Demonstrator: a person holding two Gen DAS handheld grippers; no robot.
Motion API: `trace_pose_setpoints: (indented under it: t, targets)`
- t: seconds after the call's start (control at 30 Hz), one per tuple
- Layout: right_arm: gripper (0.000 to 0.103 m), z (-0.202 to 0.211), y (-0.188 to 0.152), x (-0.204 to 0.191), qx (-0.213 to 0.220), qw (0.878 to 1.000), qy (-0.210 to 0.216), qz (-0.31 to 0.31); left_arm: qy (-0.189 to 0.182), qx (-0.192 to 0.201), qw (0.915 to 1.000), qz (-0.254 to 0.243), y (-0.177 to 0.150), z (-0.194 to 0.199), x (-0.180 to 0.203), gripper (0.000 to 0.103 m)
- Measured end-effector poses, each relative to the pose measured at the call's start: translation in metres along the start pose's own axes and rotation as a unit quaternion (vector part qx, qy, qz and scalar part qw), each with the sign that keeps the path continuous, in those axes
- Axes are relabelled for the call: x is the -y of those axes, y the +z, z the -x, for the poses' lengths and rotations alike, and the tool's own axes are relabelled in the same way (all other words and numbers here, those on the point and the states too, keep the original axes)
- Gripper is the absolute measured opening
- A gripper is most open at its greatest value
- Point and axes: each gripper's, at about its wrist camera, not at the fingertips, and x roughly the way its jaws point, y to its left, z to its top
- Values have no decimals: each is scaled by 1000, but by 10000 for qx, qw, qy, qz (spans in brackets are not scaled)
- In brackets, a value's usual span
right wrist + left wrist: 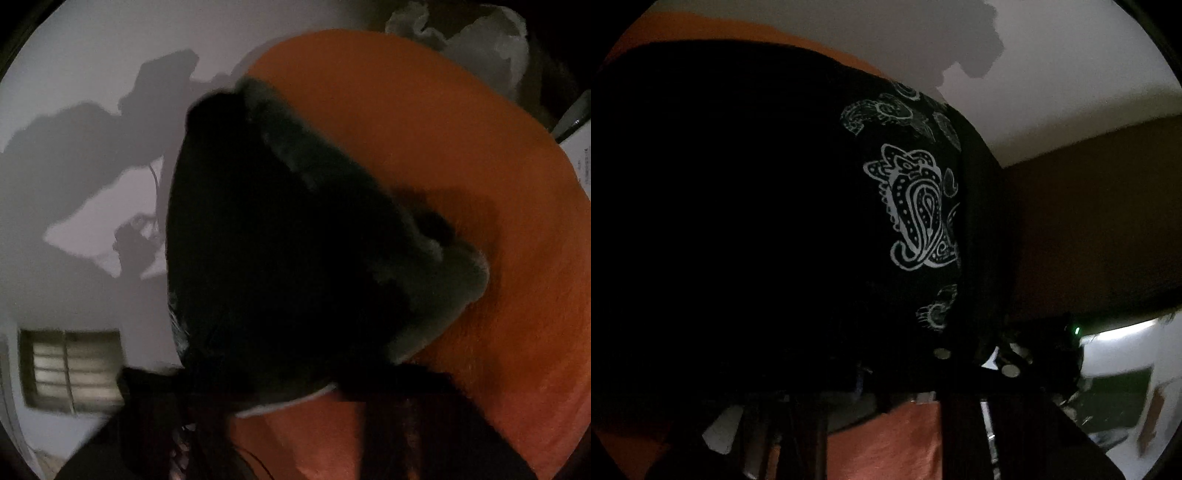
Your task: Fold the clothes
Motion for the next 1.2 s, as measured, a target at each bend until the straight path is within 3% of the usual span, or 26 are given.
trace_pose_setpoints:
  t: [0.03, 0.1, 0.13, 0.23, 0.27, 0.37, 0.4, 0.43, 0.5, 0.57, 0.67, 0.7, 0.73, 0.77, 0.8, 0.87, 0.93, 1.03, 1.2]
  targets:
    - [2, 13, 1, -10, 184, 9997, 12, 145, 35, -3, 10000, 29, -1, 1, -1, 8]
    - [1, 41, -1, -47, 590, 9920, -510, 995, 106, -9, 9999, 87, -4, 3, -4, 8]
    - [1, 48, -2, -59, 592, 9868, -779, 1288, 142, -13, 9998, 117, -5, 4, -5, 8]
    - [9, 45, 2, -51, 249, 9872, -930, 1272, 248, -22, 9995, 204, -9, 8, -9, 8]
    - [20, 45, 2, -46, 233, 9873, -925, 1267, 284, -25, 9993, 233, -11, 9, -10, 9]
    - [34, 46, 5, -33, 187, 9878, -911, 1253, 398, 145, 9991, 9, -10, 29, -6, 12]
    - [46, 47, 6, -29, 171, 9879, -906, 1248, 436, 206, 9988, -72, -10, 36, -5, 12]
    - [51, 47, 6, -25, 156, 9880, -901, 1243, 474, 266, 9984, -152, -10, 44, -3, 12]
    - [53, 48, 8, -16, 125, 9883, -892, 1234, 766, 329, 9961, -307, -12, 57, 5, 12]
    - [53, 49, 10, -7, 94, 9885, -882, 1224, 808, 294, 9950, -499, -16, 68, 21, 12]
    - [53, 43, 12, -1, -17, 9878, -863, 1297, 470, -38, 9948, -905, -25, 58, 65, 13]
    - [53, 33, 13, -6, -124, 9862, -852, 1416, 349, -154, 9938, -1042, -28, 55, 79, 17]
    - [53, 26, 13, -11, -193, 9853, -833, 1479, 300, -242, 9930, -1116, 0, 27, 103, 21]
    - [53, 21, 12, -16, -247, 9848, -810, 1517, 397, -366, 9919, -1151, 11, 5, 115, 35]
    - [53, 15, 12, -21, -300, 9842, -788, 1555, 520, -497, 9904, -1180, 17, -16, 124, 40]
    - [53, 15, 7, -33, -296, 9776, -930, 1864, 985, -843, 9891, -704, 28, -40, 126, 40]
    - [53, 22, 3, -37, -328, 9736, -966, 2044, 966, -745, 9923, -234, 31, -26, 127, 40]
    - [53, 43, -2, -32, -379, 9711, -1225, 2011, 2092, -303, 9774, 61, 25, 37, 117, 40]
    - [53, 95, -9, -19, -301, 9795, -1233, 1563, 2123, -143, 9741, 770, 28, 119, 75, 40]
